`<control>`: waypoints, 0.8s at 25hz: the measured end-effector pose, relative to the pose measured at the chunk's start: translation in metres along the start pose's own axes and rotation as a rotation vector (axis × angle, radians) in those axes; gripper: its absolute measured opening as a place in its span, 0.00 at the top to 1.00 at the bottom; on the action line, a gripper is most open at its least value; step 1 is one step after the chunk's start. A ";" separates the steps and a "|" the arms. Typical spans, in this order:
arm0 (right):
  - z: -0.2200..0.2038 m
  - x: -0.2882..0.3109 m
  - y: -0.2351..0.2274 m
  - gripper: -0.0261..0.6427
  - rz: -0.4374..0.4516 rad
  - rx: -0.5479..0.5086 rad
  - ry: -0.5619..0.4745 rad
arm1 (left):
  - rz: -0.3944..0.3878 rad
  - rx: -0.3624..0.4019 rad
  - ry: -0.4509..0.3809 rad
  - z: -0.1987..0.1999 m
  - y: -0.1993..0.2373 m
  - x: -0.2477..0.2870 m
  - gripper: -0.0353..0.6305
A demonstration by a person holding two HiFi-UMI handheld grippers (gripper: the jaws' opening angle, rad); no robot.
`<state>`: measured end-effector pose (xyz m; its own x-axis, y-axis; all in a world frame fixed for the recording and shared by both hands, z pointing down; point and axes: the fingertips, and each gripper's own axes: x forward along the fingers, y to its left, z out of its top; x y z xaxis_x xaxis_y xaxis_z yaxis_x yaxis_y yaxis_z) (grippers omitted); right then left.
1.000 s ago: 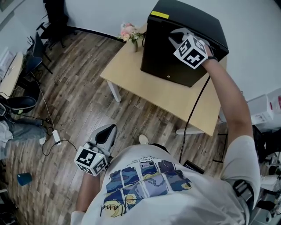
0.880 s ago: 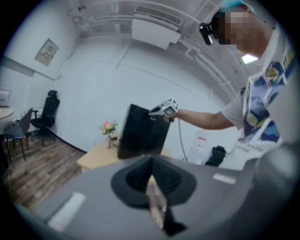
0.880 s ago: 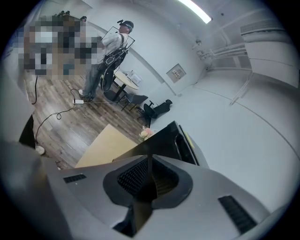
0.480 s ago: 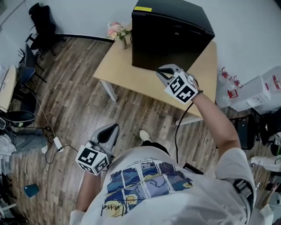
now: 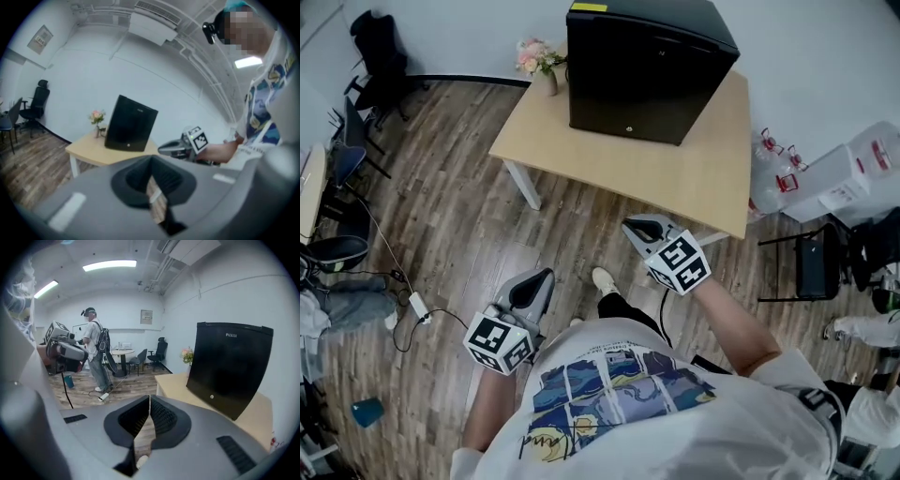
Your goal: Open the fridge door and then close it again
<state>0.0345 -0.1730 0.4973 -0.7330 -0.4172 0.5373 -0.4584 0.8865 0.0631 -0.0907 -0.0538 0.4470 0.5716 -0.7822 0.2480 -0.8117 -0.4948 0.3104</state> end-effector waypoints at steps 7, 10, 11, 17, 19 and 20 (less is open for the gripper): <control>-0.037 -0.039 0.072 0.93 0.024 0.101 -0.039 | -0.065 0.004 0.013 -0.016 -0.023 0.000 0.94; -0.048 -0.048 0.085 0.93 0.015 0.124 -0.032 | -0.088 0.008 0.019 -0.022 -0.031 0.000 0.94; -0.051 -0.050 0.088 0.93 0.014 0.127 -0.025 | -0.095 0.011 0.023 -0.024 -0.034 0.000 0.94; -0.058 -0.059 0.112 0.93 0.019 0.105 -0.015 | -0.128 0.025 0.027 -0.028 -0.047 -0.001 0.94; -0.058 -0.061 0.114 0.93 0.013 0.108 -0.023 | -0.129 0.024 0.025 -0.030 -0.049 -0.003 0.94; -0.059 -0.062 0.115 0.94 0.011 0.110 -0.026 | -0.129 0.023 0.024 -0.031 -0.050 -0.004 0.94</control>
<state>0.0569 -0.0331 0.5204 -0.7501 -0.4143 0.5155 -0.5019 0.8642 -0.0357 -0.0485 -0.0147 0.4590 0.6741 -0.7023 0.2289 -0.7335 -0.5997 0.3200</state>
